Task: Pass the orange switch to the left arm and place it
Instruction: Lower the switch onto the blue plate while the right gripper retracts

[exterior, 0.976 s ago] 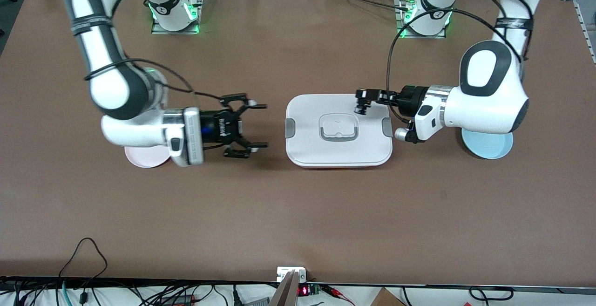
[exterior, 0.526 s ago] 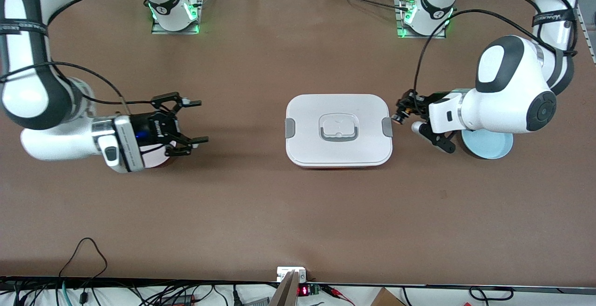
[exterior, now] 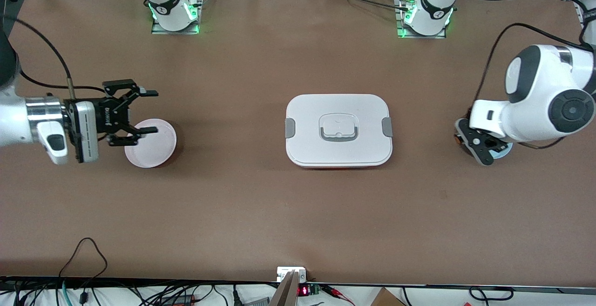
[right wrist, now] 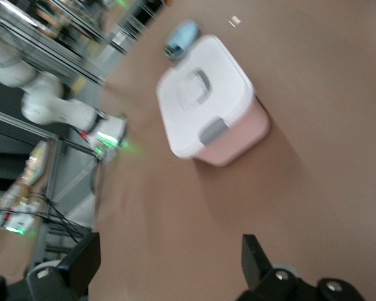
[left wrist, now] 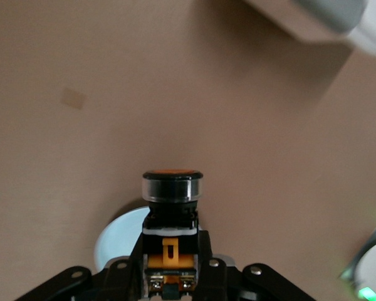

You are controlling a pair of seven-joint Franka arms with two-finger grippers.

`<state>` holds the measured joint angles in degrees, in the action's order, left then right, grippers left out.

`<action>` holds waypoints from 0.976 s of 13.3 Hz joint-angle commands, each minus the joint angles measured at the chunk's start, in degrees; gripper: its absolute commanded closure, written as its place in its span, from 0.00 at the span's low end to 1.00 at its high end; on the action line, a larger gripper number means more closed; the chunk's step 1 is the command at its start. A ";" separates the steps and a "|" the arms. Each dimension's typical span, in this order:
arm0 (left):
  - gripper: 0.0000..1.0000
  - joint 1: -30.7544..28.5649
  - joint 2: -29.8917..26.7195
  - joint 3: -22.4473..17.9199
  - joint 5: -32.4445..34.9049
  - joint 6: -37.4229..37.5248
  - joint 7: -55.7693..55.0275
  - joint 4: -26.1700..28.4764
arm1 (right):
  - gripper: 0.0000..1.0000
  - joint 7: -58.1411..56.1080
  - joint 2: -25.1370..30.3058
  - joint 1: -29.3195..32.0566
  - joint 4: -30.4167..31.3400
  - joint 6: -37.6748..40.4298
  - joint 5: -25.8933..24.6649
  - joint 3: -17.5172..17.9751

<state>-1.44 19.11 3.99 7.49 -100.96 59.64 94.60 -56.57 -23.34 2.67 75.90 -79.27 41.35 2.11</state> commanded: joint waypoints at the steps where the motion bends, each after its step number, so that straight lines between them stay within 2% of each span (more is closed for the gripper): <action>1: 0.93 -4.69 2.68 0.41 3.32 -5.28 14.23 -0.30 | 0.00 8.99 7.41 -0.99 0.48 -2.11 -11.69 0.79; 3: 0.95 -9.17 4.79 0.40 3.41 -9.93 23.02 0.14 | 0.00 16.72 11.27 -4.14 1.26 -1.41 -20.21 0.36; 4: 0.95 -11.19 6.37 0.40 3.41 -12.57 27.93 0.23 | 0.00 20.32 13.03 -7.03 2.14 -1.15 -23.73 -1.39; 6: 0.95 -14.28 8.22 0.49 3.41 -16.53 32.71 2.15 | 0.00 25.69 16.47 -16.77 5.29 -1.49 -28.32 -9.80; 7: 0.95 -15.42 8.05 0.49 3.41 -19.07 33.08 5.04 | 0.00 29.46 17.61 -17.95 6.44 -1.93 -29.90 -10.63; 9: 0.95 -15.96 7.79 0.49 3.32 -20.59 36.13 7.61 | 0.00 32.22 19.98 -17.96 8.55 -2.55 -33.94 -10.37; 12: 0.96 -16.22 6.47 0.49 3.32 -21.55 38.79 11.73 | 0.00 30.04 22.72 -17.79 11.64 -6.49 -45.53 -8.01; 13: 0.96 -16.66 5.95 0.49 3.32 -23.47 40.53 13.05 | 0.00 30.03 22.55 -17.79 11.64 -7.90 -46.26 -7.91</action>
<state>-17.10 28.08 4.00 9.63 -121.74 96.71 103.58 -26.01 -2.76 -14.57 84.91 -84.18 -1.56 -6.63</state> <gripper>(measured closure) 0.674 0.000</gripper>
